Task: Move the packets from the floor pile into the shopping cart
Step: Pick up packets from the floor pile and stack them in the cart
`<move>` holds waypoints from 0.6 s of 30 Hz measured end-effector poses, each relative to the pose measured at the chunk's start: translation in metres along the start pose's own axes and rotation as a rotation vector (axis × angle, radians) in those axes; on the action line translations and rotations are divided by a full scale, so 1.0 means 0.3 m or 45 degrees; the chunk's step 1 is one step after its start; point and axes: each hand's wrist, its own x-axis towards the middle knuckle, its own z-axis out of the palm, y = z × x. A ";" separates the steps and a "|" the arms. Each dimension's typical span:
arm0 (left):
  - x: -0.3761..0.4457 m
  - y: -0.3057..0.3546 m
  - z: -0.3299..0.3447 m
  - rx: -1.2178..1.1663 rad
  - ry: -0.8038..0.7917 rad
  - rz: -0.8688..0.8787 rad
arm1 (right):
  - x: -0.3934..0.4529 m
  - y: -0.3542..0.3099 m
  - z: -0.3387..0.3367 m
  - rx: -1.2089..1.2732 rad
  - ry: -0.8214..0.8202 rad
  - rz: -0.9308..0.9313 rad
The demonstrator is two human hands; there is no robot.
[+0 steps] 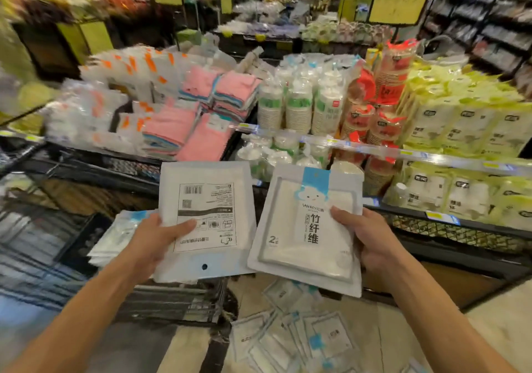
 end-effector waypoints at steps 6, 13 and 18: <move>-0.379 -0.017 -0.241 -0.099 0.239 0.026 | -0.177 0.063 0.211 -0.076 -0.303 0.088; -0.659 -0.095 -0.502 -0.142 0.445 0.032 | -0.367 0.133 0.450 -0.177 -0.518 0.096; -0.739 -0.143 -0.698 -0.218 0.461 0.024 | -0.440 0.207 0.610 -0.238 -0.553 0.073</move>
